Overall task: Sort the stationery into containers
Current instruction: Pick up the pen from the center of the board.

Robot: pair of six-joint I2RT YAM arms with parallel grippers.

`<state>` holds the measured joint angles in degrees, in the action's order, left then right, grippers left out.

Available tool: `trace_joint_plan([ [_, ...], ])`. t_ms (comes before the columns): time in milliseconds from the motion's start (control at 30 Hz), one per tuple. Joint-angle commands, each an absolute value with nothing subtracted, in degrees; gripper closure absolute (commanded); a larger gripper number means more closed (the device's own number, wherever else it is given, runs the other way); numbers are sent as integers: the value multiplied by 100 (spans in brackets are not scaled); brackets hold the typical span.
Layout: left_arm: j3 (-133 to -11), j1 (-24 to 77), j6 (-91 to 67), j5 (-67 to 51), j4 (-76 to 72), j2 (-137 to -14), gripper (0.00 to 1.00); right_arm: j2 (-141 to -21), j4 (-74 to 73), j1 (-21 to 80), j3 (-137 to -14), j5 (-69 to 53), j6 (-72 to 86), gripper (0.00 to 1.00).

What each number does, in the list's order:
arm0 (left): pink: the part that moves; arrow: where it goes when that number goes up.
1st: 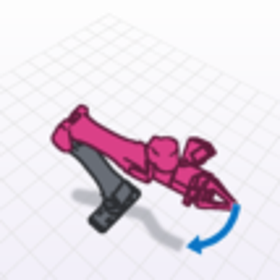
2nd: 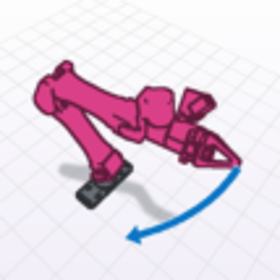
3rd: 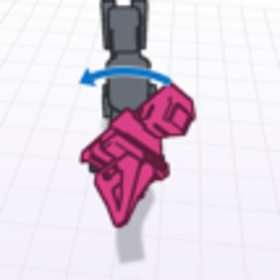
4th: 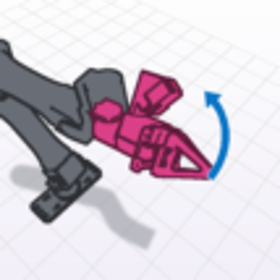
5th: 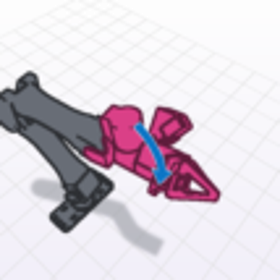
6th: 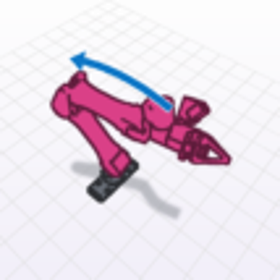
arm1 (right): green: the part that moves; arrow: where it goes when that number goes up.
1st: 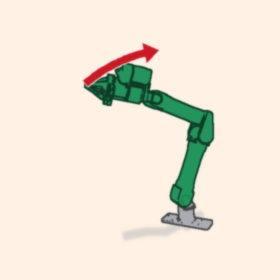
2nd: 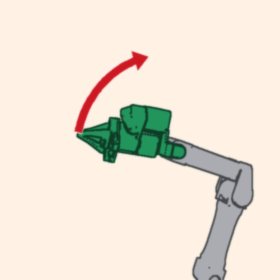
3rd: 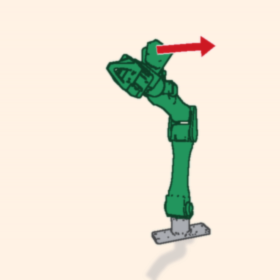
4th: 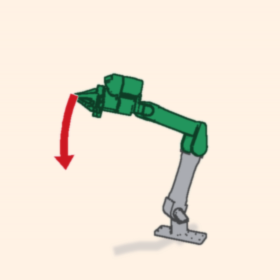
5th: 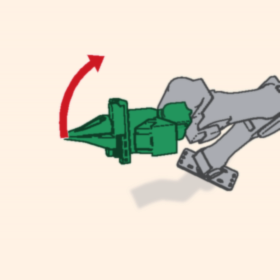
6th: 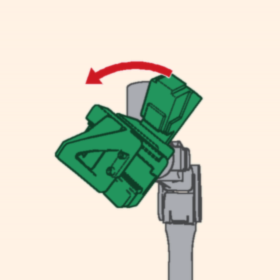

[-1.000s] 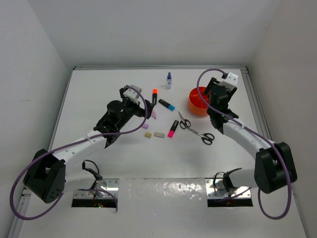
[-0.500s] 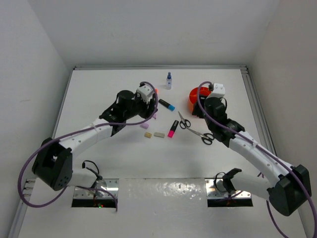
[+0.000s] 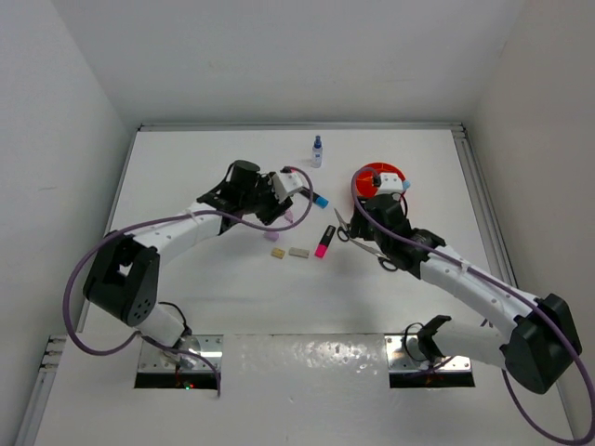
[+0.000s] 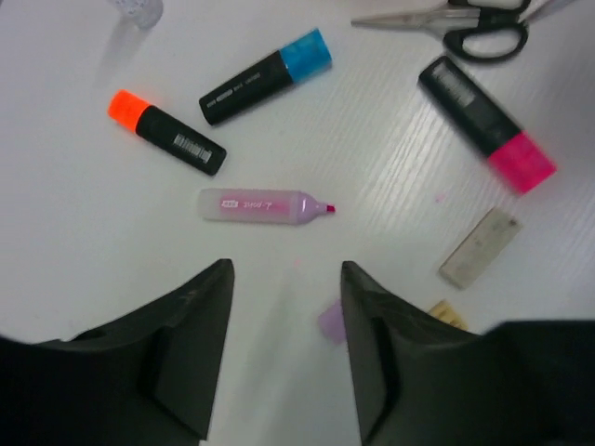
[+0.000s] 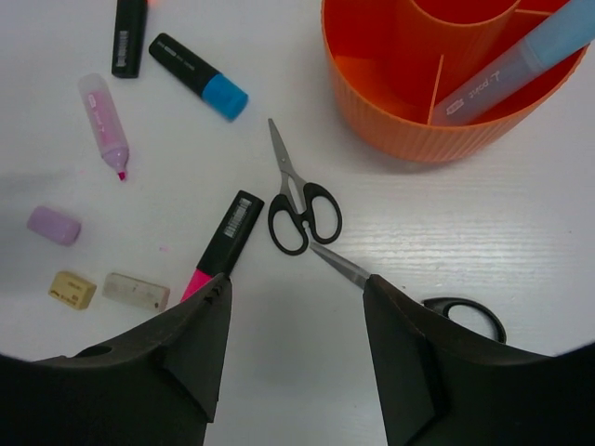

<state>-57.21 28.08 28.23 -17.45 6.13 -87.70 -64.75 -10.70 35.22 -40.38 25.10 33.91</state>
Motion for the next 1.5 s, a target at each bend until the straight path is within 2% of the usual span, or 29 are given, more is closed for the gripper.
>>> trace_joint_plan([
  [0,-5836,2654,5620,-2180,992,-9113,51,-6539,-1020,3595,-4202,2409,3463,42],
  [67,-6256,2454,6439,-2118,1638,-9612,49,-6513,-888,3595,-4166,2277,3437,41],
  [100,-6484,2348,7356,-2223,2096,-9807,47,-6513,-870,3621,-4175,2155,3384,41],
  [133,-7052,2120,8409,-2615,3293,-10165,43,-6495,-888,3656,-4201,2127,3349,40],
  [233,-8011,1873,9831,-3302,5641,-10711,37,-6443,-923,3718,-4158,2171,3331,39],
  [300,-8330,1907,10467,-3453,6256,-10906,34,-6381,-853,3744,-4061,2206,3348,39],
  [400,-8411,2004,10021,-3787,6040,-11083,33,-6363,-782,3779,-3929,2241,3445,39],
  [467,-8341,2030,9627,-4034,5320,-11048,34,-6372,-782,3814,-3937,2180,3463,39],
  [633,-8314,2206,9176,-3578,3852,-11240,39,-6416,-703,3893,-3885,2083,3454,39],
  [767,-8753,2215,9526,-3305,3885,-11689,46,-6442,-738,3920,-3920,2153,3489,39],
  [967,-8999,2250,9897,-3006,3718,-12093,50,-6355,-747,3973,-3841,2250,3516,39],
  [1167,-9597,2294,10090,-3015,4157,-12603,52,-6372,-888,3990,-3894,2241,3489,39],
  [1467,-9580,2364,10731,-2786,5229,-12762,61,-6302,-993,4008,-3894,2381,3445,38],
])
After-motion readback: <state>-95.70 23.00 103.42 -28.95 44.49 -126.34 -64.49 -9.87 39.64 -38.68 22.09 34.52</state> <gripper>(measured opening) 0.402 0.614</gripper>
